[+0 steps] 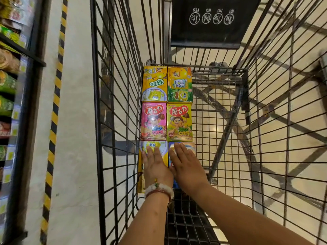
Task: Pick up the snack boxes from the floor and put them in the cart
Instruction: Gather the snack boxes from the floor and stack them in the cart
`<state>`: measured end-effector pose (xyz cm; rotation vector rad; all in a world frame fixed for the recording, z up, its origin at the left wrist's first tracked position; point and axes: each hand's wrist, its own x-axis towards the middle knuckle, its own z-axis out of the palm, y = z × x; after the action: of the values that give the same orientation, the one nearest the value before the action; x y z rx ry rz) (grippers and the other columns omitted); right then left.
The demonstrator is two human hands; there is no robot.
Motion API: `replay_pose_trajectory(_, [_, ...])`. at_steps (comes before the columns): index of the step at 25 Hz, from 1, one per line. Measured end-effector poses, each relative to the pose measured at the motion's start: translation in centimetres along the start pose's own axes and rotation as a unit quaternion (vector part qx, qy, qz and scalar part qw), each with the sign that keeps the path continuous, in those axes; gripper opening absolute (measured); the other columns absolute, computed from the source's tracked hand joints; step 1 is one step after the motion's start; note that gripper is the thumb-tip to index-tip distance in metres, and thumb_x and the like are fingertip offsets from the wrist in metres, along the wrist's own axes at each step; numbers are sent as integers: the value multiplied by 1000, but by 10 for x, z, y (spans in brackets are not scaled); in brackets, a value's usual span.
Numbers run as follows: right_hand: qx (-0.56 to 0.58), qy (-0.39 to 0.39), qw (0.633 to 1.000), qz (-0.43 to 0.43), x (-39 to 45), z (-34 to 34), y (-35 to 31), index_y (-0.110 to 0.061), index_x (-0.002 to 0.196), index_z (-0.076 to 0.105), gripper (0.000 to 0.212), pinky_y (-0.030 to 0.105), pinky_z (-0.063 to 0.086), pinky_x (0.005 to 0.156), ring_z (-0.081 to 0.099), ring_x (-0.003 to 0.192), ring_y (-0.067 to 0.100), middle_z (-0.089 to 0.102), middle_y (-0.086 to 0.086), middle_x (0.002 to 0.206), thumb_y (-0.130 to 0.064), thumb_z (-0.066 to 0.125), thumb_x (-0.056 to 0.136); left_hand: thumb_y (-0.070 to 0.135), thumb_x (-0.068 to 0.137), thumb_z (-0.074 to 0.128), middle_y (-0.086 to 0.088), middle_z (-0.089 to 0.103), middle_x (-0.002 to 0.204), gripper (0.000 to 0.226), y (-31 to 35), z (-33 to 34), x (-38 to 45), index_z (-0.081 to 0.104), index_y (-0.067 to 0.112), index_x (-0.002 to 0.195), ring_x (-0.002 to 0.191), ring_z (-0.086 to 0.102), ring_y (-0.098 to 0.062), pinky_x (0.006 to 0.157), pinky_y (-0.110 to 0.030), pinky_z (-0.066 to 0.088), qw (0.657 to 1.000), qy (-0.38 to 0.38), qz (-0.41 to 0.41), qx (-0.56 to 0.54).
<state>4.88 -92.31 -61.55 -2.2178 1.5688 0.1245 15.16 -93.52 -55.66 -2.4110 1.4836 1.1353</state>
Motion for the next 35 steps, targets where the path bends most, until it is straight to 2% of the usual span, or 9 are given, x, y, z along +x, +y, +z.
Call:
replay_pose_trajectory(5, [23,-39,999,-14,15,-72,-11,-5,141,41,54,48,32,110,33,138,39,36,22,148,-29,42,93,14,98,37,-4,4,160,54,30,-47,-12,22,15,149,147,1,-20,117,-29,2,995,25,91,33])
replay_pose_trajectory(8, [37,15,999,-33,21,-154,-21,-3,139,45,55,53,40,103,41,131,44,44,26,141,-27,40,90,19,97,39,-6,21,156,52,66,-118,-35,27,14,147,143,17,-20,116,-29,12,981,77,177,-7])
replay_pose_trajectory(14, [-8,207,970,-124,-26,-403,-89,-16,148,33,63,42,30,109,33,136,29,37,10,148,-26,55,90,51,79,41,-3,53,134,65,101,-316,-142,48,19,135,127,45,-24,105,-37,33,869,258,421,13])
replay_pose_trajectory(17, [-72,258,954,-138,-66,-489,-128,-21,152,20,67,38,15,115,15,145,24,19,6,158,-47,44,95,72,59,10,1,13,158,103,84,-402,-204,13,26,151,146,7,-19,115,-35,11,849,334,383,146])
replay_pose_trajectory(19, [-90,287,941,-157,-86,-523,-150,-21,152,21,74,42,14,116,15,145,25,19,7,158,-60,31,90,76,55,3,5,-4,159,105,66,-439,-233,-2,32,150,146,-6,-16,116,-35,4,845,361,339,201])
replay_pose_trajectory(21, [-141,255,942,-166,-103,-536,-170,-26,153,12,83,40,6,117,6,147,21,9,1,161,-71,17,82,78,53,1,5,-5,159,106,44,-455,-264,-1,34,150,146,-5,-16,115,-35,4,844,377,314,218])
replay_pose_trajectory(24, [-185,190,944,-198,-127,-533,-196,-32,152,2,80,37,-5,117,-4,147,17,-3,-4,161,-72,28,88,79,53,-2,6,4,159,107,8,-455,-299,12,34,149,146,1,-16,115,-39,6,848,400,273,216])
replay_pose_trajectory(27, [-187,181,930,-260,-148,-523,-219,-34,152,4,78,38,-2,117,0,147,18,0,-2,161,-69,31,89,79,56,3,6,18,157,103,-25,-436,-336,25,33,147,143,14,-16,114,-40,14,852,434,225,188])
replay_pose_trajectory(35, [-155,165,892,-391,-214,-503,-263,-34,152,12,74,34,12,115,14,144,17,15,-4,159,-69,30,89,81,53,-1,10,12,157,107,-97,-367,-458,14,36,149,144,12,-13,117,-39,14,879,439,81,167])
